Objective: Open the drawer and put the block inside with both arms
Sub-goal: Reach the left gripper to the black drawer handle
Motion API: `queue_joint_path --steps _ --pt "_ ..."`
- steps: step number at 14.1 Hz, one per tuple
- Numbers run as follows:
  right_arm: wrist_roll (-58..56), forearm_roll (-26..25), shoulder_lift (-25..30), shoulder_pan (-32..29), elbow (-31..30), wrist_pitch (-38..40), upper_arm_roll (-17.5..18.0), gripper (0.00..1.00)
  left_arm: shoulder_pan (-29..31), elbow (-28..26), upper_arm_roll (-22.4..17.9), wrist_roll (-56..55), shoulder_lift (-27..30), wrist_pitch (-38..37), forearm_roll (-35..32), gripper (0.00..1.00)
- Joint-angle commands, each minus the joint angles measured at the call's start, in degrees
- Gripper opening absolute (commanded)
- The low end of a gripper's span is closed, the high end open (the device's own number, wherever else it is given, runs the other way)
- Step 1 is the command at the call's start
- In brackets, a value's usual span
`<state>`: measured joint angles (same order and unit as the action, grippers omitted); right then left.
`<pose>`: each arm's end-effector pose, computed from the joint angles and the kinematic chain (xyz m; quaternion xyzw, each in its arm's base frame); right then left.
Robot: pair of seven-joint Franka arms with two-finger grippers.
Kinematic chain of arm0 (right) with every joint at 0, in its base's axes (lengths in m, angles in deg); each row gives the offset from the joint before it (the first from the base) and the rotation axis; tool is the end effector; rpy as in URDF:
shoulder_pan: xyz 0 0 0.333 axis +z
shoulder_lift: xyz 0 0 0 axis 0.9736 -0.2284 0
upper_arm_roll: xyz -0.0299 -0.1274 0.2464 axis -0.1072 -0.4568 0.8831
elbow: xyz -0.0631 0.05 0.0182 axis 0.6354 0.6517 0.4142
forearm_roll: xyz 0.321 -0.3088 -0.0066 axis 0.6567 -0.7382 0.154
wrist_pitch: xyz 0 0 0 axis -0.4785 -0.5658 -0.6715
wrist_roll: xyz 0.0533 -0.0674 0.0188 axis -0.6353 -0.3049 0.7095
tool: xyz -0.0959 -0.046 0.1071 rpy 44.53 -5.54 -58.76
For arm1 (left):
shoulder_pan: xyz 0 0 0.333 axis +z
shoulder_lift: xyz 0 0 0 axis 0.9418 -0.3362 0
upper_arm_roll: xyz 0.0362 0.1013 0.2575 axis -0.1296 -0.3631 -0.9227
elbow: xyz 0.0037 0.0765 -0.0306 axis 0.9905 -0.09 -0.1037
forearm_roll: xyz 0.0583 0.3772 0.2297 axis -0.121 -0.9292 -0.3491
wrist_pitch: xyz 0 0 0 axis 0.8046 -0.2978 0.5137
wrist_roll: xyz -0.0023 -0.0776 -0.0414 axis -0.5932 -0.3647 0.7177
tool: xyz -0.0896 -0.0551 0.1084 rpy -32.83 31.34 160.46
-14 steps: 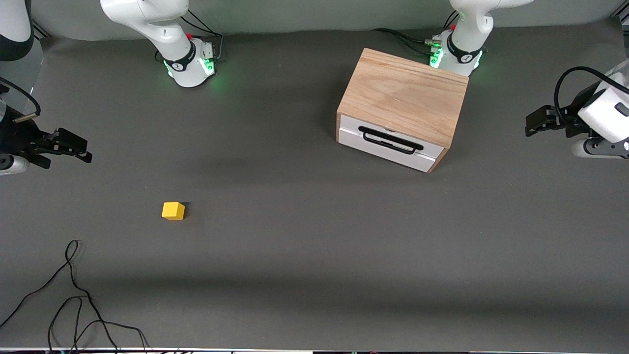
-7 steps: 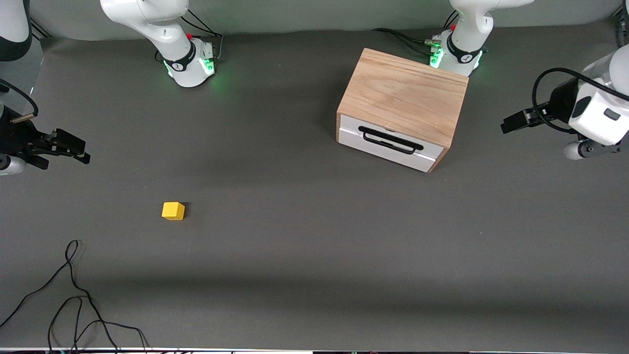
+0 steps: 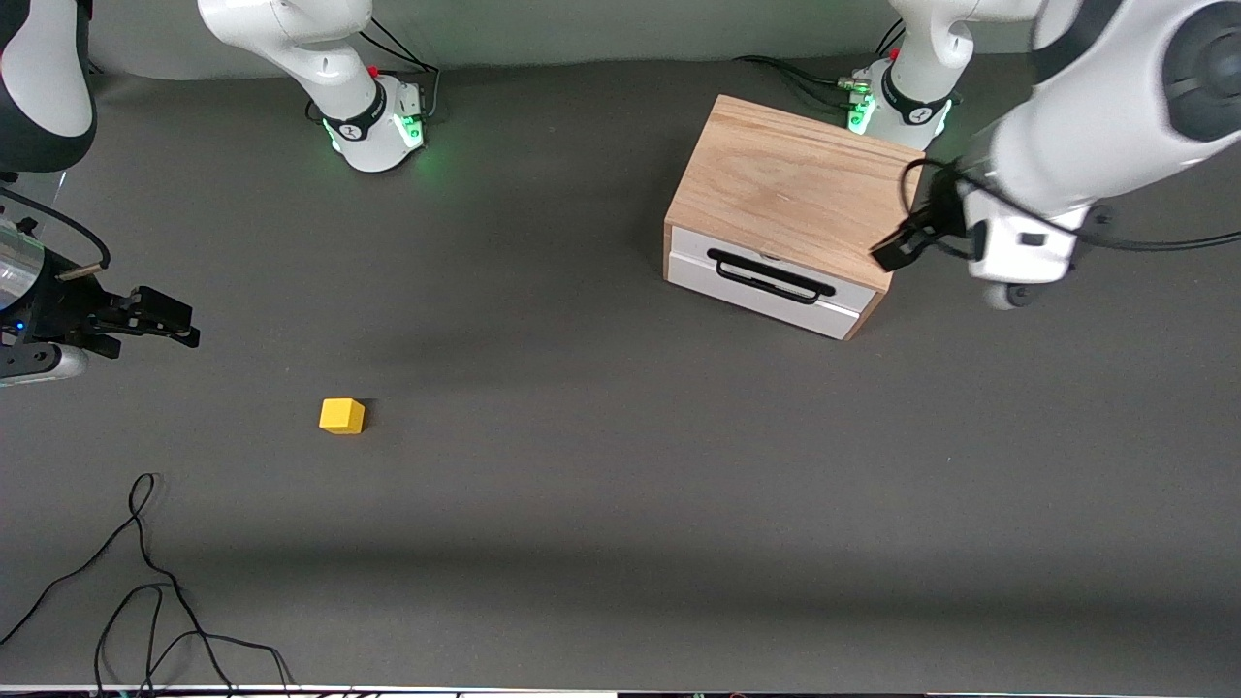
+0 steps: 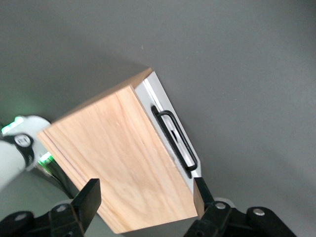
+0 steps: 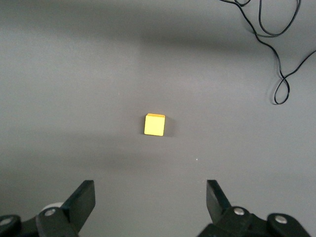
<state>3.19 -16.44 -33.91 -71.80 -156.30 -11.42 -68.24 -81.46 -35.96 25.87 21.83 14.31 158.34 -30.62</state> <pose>0.6446 -0.0082 0.4889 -0.9989 -0.0452 -0.0068 0.0077 0.5607 -0.2413 0.5014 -0.9128 -0.3789 0.1513 0.0209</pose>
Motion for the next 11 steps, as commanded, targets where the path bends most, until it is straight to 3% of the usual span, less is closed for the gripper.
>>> queue_joint_path --steps 1,4,7,11 --pt "-0.1 0.3 -0.5 0.3 0.9 0.1 -0.1 1.00 -3.8 -0.2 -0.9 -7.1 -3.0 0.9 0.1 0.85" --pt "-0.1 0.3 -1.1 0.4 0.9 0.1 -0.1 1.00 -5.3 -6.8 -0.9 -7.3 -3.5 9.9 -0.1 0.87" --pt "0.0 0.5 -1.0 0.4 0.8 0.1 0.0 1.00 -5.2 -9.4 -0.9 -7.2 -8.0 18.9 -0.2 0.87" --pt "0.0 0.9 -1.0 0.5 0.8 0.1 0.1 1.00 -5.2 -16.2 -0.9 -7.3 -8.6 25.5 -0.2 0.95"
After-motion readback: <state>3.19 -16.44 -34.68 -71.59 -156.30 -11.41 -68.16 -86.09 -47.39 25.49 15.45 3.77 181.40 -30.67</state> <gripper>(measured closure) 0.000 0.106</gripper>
